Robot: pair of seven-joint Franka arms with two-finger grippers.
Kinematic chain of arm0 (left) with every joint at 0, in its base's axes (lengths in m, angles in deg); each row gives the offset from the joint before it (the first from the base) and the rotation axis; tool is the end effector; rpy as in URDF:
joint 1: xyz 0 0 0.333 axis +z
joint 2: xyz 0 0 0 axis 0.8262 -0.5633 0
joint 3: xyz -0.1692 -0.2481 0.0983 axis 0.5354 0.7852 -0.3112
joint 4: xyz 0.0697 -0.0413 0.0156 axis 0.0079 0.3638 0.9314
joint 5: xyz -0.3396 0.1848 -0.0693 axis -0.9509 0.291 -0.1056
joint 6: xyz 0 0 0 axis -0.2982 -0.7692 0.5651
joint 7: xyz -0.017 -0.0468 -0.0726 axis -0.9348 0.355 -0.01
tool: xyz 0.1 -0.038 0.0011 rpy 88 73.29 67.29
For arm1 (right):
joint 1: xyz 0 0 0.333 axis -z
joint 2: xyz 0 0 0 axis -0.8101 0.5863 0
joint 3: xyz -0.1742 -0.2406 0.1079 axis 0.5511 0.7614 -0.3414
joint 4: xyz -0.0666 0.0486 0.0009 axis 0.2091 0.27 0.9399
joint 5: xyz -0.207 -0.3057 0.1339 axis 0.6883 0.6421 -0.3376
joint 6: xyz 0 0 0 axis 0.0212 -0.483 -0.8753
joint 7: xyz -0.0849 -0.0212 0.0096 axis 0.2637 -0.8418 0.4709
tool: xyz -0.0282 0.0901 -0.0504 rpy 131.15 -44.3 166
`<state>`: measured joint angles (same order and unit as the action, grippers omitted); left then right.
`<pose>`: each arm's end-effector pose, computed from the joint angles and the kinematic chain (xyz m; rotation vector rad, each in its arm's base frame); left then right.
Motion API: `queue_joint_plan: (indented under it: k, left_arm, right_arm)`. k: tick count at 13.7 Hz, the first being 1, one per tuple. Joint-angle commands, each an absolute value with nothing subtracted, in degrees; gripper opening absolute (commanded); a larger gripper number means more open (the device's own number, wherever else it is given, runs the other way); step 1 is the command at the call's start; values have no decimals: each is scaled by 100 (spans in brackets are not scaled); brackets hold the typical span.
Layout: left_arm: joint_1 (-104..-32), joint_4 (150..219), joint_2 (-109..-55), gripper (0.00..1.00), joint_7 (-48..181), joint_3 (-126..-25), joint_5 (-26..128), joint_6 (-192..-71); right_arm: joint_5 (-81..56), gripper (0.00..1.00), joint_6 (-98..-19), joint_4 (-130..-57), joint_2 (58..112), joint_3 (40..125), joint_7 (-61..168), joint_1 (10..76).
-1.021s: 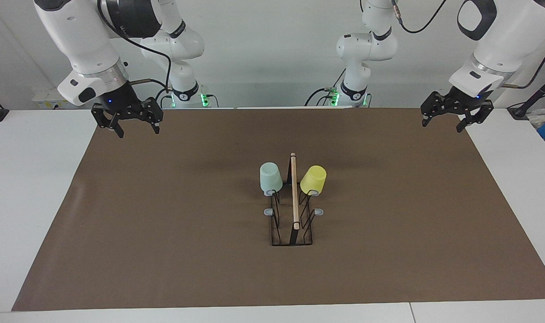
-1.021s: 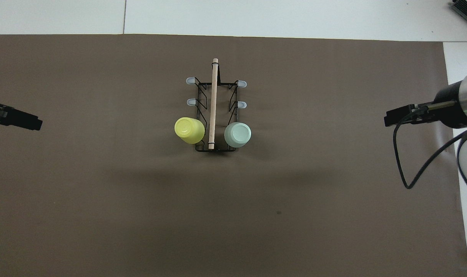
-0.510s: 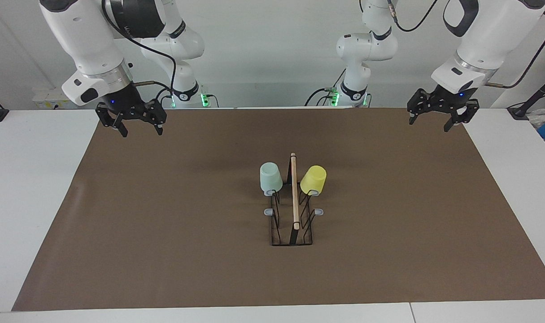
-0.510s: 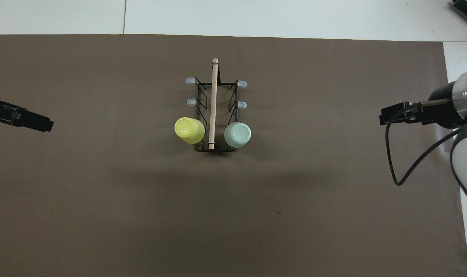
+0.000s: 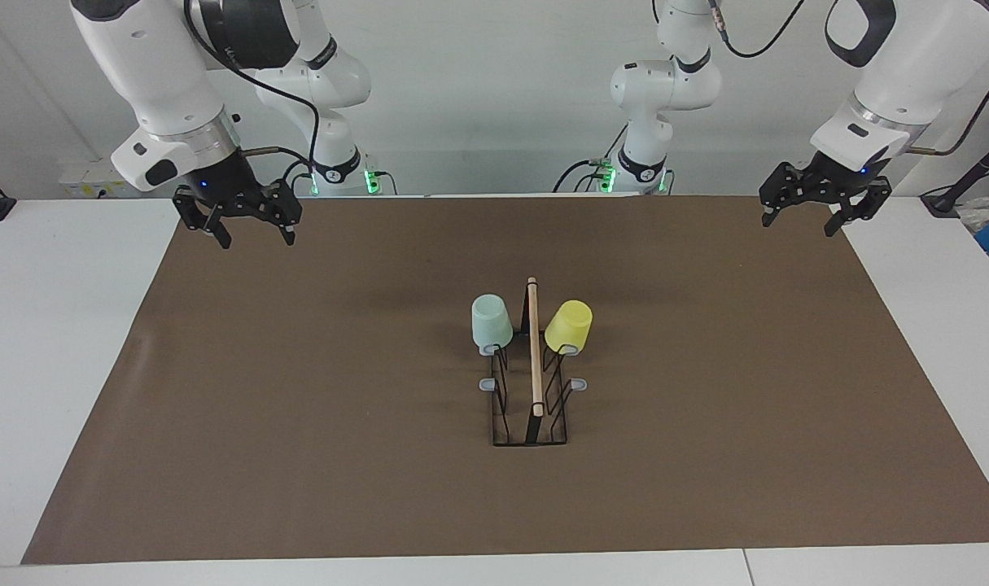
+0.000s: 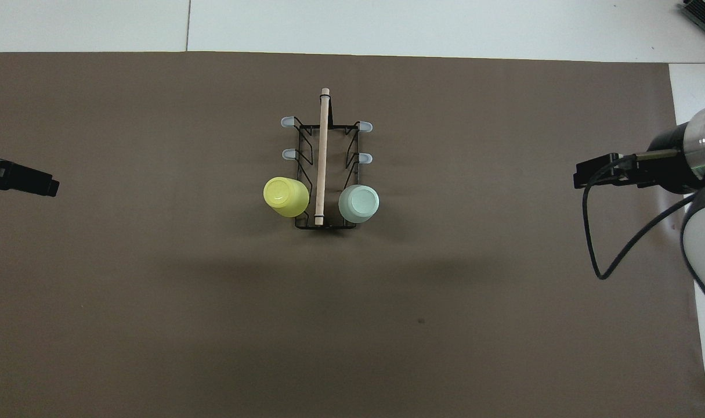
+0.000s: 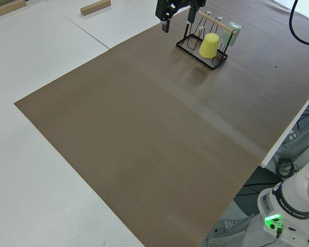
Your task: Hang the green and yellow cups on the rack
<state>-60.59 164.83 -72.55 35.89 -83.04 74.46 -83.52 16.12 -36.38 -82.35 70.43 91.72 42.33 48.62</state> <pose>0.5586 -0.0066 0.6250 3.0898 -0.4237 0.0135 0.5632 0.0349 0.6057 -3.0995 -0.0021 -0.0510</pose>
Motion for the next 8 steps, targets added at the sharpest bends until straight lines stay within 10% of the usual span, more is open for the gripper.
queue_joint_plan:
  k: [1, 8]
  left_arm:
    - [-6037, 16619, -7108, 100, 3662, -8304, 7446, -8378]
    - [-6011, 16671, -7046, 100, 3810, -8295, 7638, -8352]
  right_arm:
    - [1747, 100, -3673, -8132, 7109, 9051, 4134, 4980]
    - [1738, 100, -3673, -8132, 7136, 8787, 4125, 5234]
